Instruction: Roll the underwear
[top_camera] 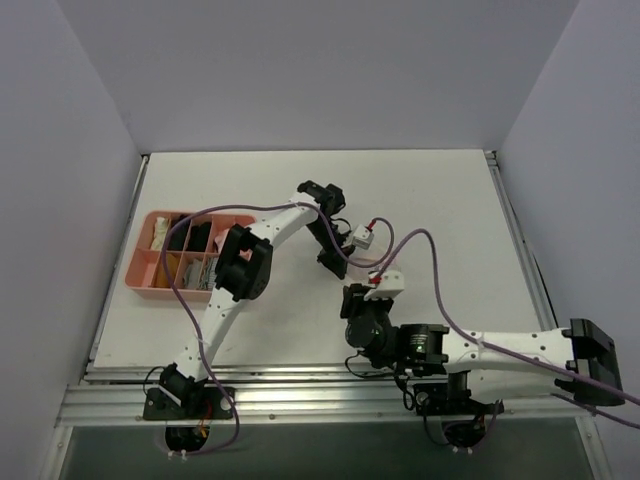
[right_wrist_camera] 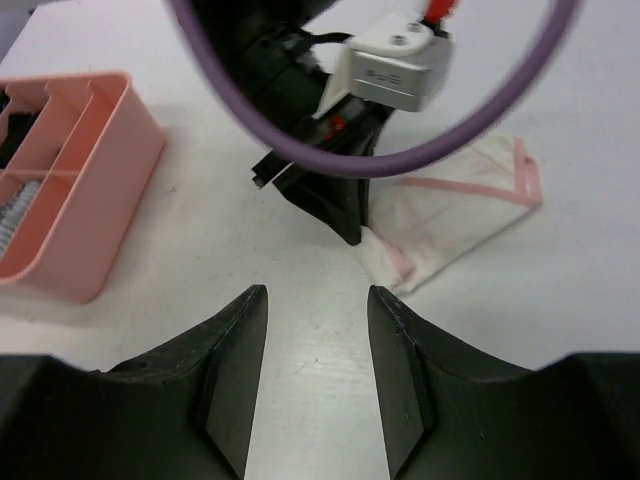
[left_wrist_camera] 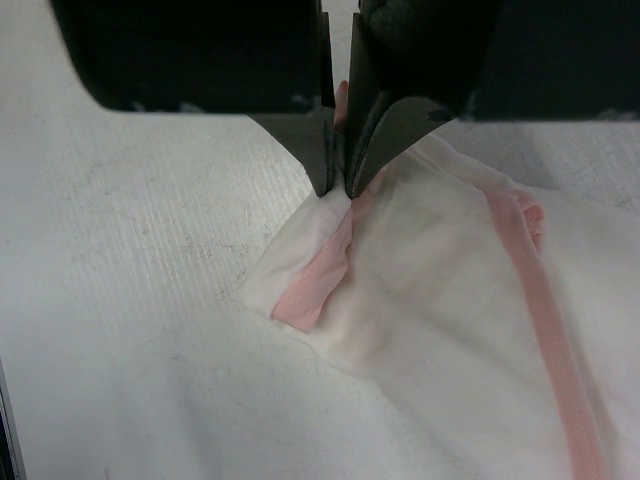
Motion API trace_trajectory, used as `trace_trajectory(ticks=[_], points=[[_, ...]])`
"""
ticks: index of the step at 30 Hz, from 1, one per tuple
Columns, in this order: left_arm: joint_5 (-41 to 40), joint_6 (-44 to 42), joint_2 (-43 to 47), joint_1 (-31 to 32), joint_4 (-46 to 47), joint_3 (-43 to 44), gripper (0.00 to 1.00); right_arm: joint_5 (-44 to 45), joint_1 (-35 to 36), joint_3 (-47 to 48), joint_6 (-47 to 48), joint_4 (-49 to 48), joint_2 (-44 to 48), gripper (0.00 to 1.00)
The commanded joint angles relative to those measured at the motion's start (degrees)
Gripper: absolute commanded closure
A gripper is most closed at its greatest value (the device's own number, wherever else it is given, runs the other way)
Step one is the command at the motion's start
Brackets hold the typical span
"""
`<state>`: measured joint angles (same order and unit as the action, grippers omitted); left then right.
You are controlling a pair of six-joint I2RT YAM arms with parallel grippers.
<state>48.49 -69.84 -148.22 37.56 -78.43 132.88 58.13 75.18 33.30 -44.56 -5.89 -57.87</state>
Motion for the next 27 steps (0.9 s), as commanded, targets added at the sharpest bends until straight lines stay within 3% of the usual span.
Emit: trace_trajectory(ticks=[1,4,6,7,13,18,27], points=[[-2.2,0.3,-2.4,0.1,-15.3,1.6,0.92,8.0,4.5,2.6,13.3,-5.1,-8.1,0.59],[-2.5,1.2,-2.5,0.1,-15.4,1.7,0.92,-2.9,3.5,4.1,24.0,-11.2,-14.4,0.58],[-2.6,2.0,-2.7,0.1,-15.6,1.7,0.92,-7.7,-0.6,7.9,29.5,-9.3,-17.0,0.58],[-2.7,2.1,-2.8,0.1,-15.8,1.7,0.92,-15.9,-3.3,9.6,30.4,-5.5,-19.3,0.58],[-3.6,4.8,-3.1,0.1,-15.0,1.7,0.91,-31.9,-14.9,14.3,42.2,1.7,-23.9,0.59],[-3.5,5.6,-4.0,0.1,-15.1,2.6,0.91,-38.3,-18.6,16.4,48.9,5.4,-28.3,0.59],[-3.8,7.1,-5.1,0.3,-14.8,3.9,0.91,-40.8,-23.5,18.9,55.4,7.4,-35.9,0.57]])
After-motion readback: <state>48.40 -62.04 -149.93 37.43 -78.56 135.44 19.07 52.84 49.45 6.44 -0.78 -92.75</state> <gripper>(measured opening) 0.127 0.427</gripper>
